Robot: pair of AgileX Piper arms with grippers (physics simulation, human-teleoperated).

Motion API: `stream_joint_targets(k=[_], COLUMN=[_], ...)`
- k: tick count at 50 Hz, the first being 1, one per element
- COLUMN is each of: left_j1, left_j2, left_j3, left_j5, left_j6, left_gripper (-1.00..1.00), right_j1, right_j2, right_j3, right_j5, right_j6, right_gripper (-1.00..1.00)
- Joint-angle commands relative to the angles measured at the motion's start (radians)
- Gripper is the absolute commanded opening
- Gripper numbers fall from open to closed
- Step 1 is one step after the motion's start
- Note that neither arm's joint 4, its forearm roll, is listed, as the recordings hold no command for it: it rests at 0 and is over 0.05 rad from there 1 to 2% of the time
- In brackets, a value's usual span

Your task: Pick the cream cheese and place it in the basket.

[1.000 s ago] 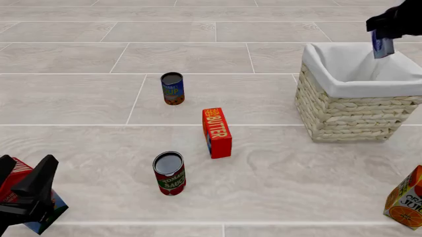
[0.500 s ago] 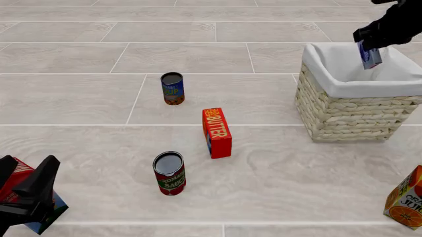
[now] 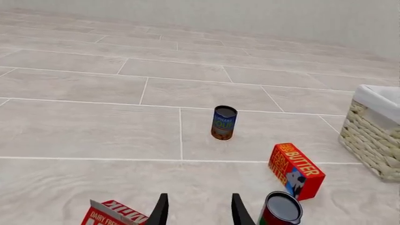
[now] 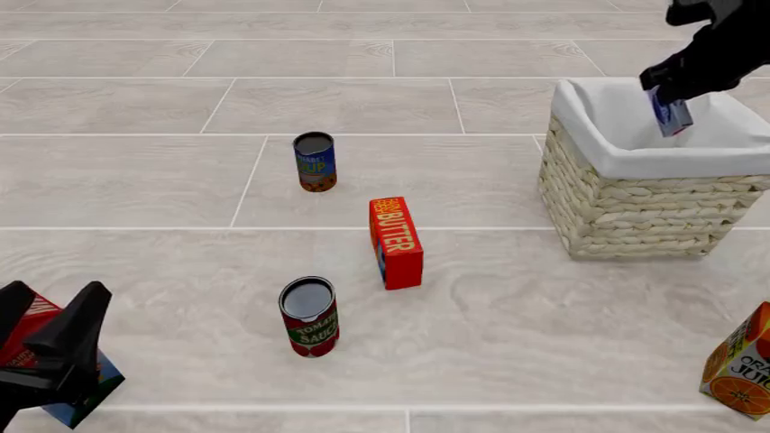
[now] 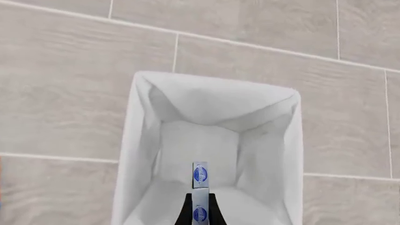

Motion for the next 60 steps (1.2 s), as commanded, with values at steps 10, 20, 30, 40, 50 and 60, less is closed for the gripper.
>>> stream_joint_targets(k=[10, 20, 30, 40, 50, 60], left_j1=[-0.001, -0.004, -0.005, -0.01, -0.015, -0.016], left_j2=[0.005, 0.004, 0.009, 0.027, 0.045, 0.061], left_j3=[-0.01, -0.01, -0.007, 0.002, 0.004, 0.009], left_j5=[0.011, 0.014, 0.007, -0.012, -0.026, -0.041], left_j6=[0.007, 0.01, 0.008, 0.007, 0.006, 0.002], left_gripper=[1.0, 1.0, 1.0, 1.0, 1.0, 1.0], right_j1=[-0.004, -0.008, -0.008, -0.006, -0.023, -0.033], right_j2=[0.039, 0.059, 0.091, 0.135, 0.163, 0.168], right_j3=[-0.016, -0.029, -0.062, -0.117, -0.139, -0.142], right_j5=[-0.006, -0.002, 0.013, 0.068, 0.083, 0.087], right_j6=[-0.008, -0.021, -0.04, -0.064, -0.1, -0.107], right_gripper=[-1.0, -1.0, -1.0, -1.0, -1.0, -1.0])
